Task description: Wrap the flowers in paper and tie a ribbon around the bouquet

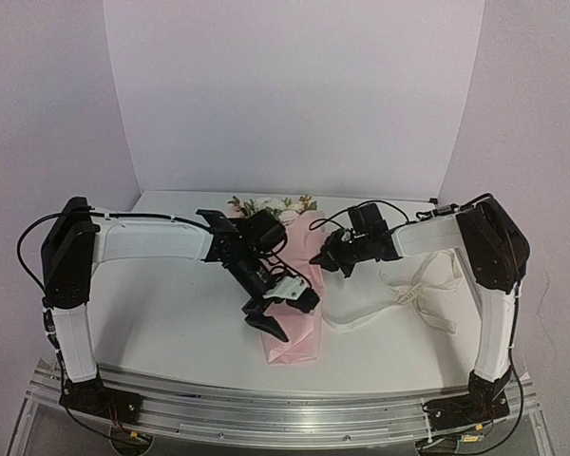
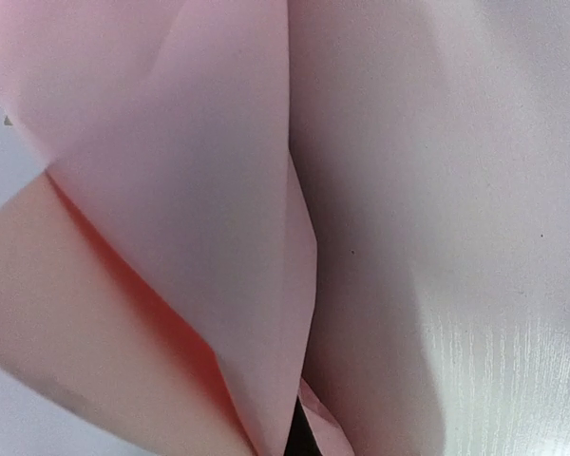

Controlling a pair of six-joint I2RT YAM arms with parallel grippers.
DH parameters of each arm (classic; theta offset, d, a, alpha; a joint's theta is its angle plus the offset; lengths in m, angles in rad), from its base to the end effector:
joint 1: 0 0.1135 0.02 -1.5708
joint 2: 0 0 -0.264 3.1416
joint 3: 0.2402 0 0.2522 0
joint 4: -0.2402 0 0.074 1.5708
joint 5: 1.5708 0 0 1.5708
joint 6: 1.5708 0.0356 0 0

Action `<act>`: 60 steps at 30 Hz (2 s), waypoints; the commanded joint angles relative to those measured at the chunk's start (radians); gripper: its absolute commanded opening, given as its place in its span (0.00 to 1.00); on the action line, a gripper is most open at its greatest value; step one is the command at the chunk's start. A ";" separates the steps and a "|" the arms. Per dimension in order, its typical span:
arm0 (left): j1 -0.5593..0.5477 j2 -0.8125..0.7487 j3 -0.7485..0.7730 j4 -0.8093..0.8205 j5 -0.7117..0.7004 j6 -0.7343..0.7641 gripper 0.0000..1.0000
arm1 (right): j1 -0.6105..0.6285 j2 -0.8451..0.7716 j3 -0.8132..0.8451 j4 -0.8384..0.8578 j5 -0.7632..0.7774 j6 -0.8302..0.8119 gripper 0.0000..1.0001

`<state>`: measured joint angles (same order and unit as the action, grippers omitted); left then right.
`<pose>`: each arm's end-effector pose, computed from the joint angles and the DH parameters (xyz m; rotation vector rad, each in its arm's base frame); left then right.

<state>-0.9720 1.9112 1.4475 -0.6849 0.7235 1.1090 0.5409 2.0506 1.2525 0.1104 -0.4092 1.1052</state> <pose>0.2034 -0.3398 0.2146 2.2866 1.1028 -0.9182 0.3684 0.2378 0.1465 0.4686 2.5123 1.2404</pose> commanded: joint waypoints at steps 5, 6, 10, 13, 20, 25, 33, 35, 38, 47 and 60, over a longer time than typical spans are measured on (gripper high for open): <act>-0.090 0.125 0.081 0.493 -0.016 -0.555 0.73 | -0.011 0.025 0.121 -0.119 0.051 -0.004 0.00; -0.105 0.134 0.065 0.535 -0.031 -0.576 0.73 | -0.011 0.032 0.139 -0.137 0.050 -0.008 0.00; -0.134 0.191 0.037 0.648 -0.137 -0.665 0.77 | -0.022 0.058 0.220 -0.219 0.046 -0.048 0.00; -0.137 0.277 0.107 0.646 -0.287 -0.684 0.79 | -0.031 0.077 0.262 -0.269 0.038 -0.084 0.00; -0.146 0.370 0.159 0.588 -0.495 -0.630 0.80 | -0.036 0.101 0.311 -0.307 0.031 -0.115 0.00; -0.152 0.423 0.197 0.576 -0.579 -0.596 0.69 | -0.038 0.111 0.345 -0.333 0.030 -0.129 0.00; -0.174 0.370 0.201 0.315 -0.389 -0.685 0.00 | -0.049 0.103 0.359 -0.382 0.046 -0.139 0.00; -0.180 0.318 0.151 0.266 -0.298 -0.731 0.00 | -0.051 0.101 0.354 -0.392 0.047 -0.142 0.00; -0.190 0.258 0.113 0.201 -0.182 -0.765 0.00 | -0.054 0.104 0.347 -0.399 0.046 -0.144 0.00; -0.196 0.172 -0.072 0.079 -0.068 -0.772 0.00 | -0.059 0.120 0.371 -0.421 0.046 -0.137 0.00; 0.040 0.020 -0.354 0.042 -0.142 -0.745 0.00 | -0.060 0.083 0.395 -0.442 -0.040 -0.059 0.00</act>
<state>-1.0120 1.9512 1.1339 -0.6043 0.6255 0.3247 0.4866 2.1609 1.6044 -0.3232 -0.3914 1.0010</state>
